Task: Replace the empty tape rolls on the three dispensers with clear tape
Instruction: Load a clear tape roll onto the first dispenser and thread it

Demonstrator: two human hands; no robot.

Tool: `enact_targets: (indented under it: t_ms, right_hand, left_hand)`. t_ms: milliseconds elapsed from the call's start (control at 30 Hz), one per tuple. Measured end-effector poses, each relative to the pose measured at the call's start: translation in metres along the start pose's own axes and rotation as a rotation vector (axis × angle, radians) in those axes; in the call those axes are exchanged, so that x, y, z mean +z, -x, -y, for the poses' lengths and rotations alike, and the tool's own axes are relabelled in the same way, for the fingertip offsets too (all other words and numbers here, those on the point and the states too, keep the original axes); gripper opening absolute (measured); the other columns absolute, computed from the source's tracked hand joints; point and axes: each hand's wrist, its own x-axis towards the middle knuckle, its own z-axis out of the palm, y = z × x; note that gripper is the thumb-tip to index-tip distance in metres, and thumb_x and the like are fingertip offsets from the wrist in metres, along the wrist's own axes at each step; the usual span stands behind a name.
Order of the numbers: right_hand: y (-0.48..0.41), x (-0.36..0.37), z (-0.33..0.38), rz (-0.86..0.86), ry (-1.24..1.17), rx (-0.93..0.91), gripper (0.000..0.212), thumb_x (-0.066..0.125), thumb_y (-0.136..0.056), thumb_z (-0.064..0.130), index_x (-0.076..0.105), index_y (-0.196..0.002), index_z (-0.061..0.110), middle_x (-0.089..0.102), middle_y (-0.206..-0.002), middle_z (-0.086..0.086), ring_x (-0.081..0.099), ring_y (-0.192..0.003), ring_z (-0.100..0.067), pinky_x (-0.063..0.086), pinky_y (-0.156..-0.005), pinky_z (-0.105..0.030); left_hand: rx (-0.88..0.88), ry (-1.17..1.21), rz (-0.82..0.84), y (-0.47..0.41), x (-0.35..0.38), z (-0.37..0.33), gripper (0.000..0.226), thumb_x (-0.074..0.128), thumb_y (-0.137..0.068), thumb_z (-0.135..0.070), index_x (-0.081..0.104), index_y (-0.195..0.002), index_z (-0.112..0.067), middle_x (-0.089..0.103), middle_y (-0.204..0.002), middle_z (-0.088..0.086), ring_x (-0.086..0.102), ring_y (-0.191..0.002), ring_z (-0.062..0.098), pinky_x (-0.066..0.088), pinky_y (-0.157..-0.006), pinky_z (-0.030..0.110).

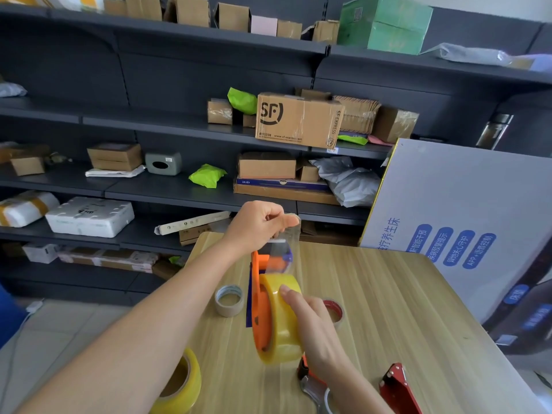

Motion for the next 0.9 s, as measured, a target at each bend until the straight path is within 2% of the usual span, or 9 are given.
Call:
enact_targets:
  t_ms: [100, 267, 333, 467, 633, 733, 833, 900]
  right_hand:
    - [0.002, 0.005, -0.002, -0.027, 0.006, -0.041, 0.04, 0.065, -0.09, 0.034, 0.051, -0.056, 0.018, 0.053, -0.04, 0.01, 0.05, -0.038, 0.001, 0.041, -0.046, -0.013]
    - [0.0, 0.004, -0.007, -0.046, 0.089, -0.08, 0.038, 0.064, -0.081, 0.044, 0.049, -0.055, 0.021, 0.047, -0.055, 0.005, 0.047, -0.053, -0.011, 0.039, -0.057, -0.025]
    - [0.0, 0.003, -0.007, -0.037, 0.127, -0.088, 0.036, 0.058, -0.074, 0.048, 0.049, -0.05, 0.023, 0.046, -0.055, 0.004, 0.046, -0.056, -0.014, 0.039, -0.057, -0.026]
    - [-0.002, -0.001, -0.012, -0.044, 0.159, -0.121, 0.039, 0.055, -0.076, 0.047, 0.051, -0.044, 0.025, 0.044, -0.053, 0.007, 0.045, -0.055, -0.014, 0.037, -0.055, -0.024]
    - [-0.008, -0.003, -0.019, -0.054, 0.18, -0.136, 0.044, 0.058, -0.067, 0.061, 0.056, -0.063, 0.017, 0.05, -0.063, -0.004, 0.049, -0.062, -0.019, 0.04, -0.062, -0.033]
    - [-0.013, -0.002, -0.022, -0.043, 0.171, -0.119, 0.052, 0.058, -0.065, 0.063, 0.059, -0.069, 0.011, 0.055, -0.067, -0.009, 0.055, -0.065, -0.022, 0.045, -0.064, -0.037]
    - [-0.017, 0.001, -0.028, -0.037, 0.165, -0.102, 0.064, 0.06, -0.068, 0.062, 0.061, -0.079, -0.001, 0.062, -0.076, -0.026, 0.06, -0.07, -0.027, 0.052, -0.071, -0.045]
    - [-0.017, 0.002, -0.029, -0.034, 0.165, -0.1, 0.067, 0.06, -0.068, 0.063, 0.062, -0.084, -0.002, 0.063, -0.079, -0.027, 0.061, -0.071, -0.026, 0.051, -0.072, -0.042]
  left_hand:
    - [-0.045, -0.002, 0.038, -0.001, 0.001, 0.002, 0.041, 0.062, -0.085, -0.047, 0.056, -0.055, -0.02, 0.055, -0.054, -0.004, 0.049, -0.053, 0.01, 0.041, -0.057, 0.028]
    - [-0.108, -0.018, 0.128, -0.005, 0.003, 0.003, 0.042, 0.063, -0.085, -0.045, 0.062, -0.062, -0.01, 0.057, -0.059, -0.002, 0.051, -0.058, 0.012, 0.042, -0.059, 0.028]
    - [-0.127, -0.001, 0.152, -0.006, 0.002, 0.003, 0.041, 0.064, -0.085, -0.044, 0.062, -0.062, -0.01, 0.057, -0.059, -0.002, 0.05, -0.057, 0.011, 0.041, -0.058, 0.026]
    - [-0.196, 0.06, 0.144, -0.003, -0.003, 0.009, 0.04, 0.064, -0.087, -0.041, 0.061, -0.058, -0.013, 0.057, -0.057, 0.003, 0.049, -0.053, 0.011, 0.041, -0.056, 0.026]
    - [-0.24, 0.107, 0.105, 0.002, -0.014, 0.011, 0.037, 0.065, -0.088, -0.034, 0.058, -0.058, -0.013, 0.057, -0.05, -0.004, 0.051, -0.044, 0.006, 0.041, -0.046, 0.02]
    - [-0.261, 0.086, 0.067, 0.006, -0.019, 0.013, 0.031, 0.065, -0.089, -0.03, 0.061, -0.064, -0.012, 0.06, -0.055, -0.003, 0.055, -0.049, 0.009, 0.044, -0.048, 0.024]
    - [-0.294, 0.073, 0.053, 0.01, -0.021, 0.015, 0.026, 0.064, -0.09, -0.027, 0.062, -0.068, -0.012, 0.063, -0.058, -0.003, 0.058, -0.05, 0.008, 0.046, -0.048, 0.026]
    - [-0.318, 0.092, 0.045, 0.012, -0.021, 0.015, 0.025, 0.062, -0.091, -0.025, 0.062, -0.07, -0.012, 0.065, -0.06, -0.002, 0.06, -0.051, 0.009, 0.048, -0.048, 0.027]
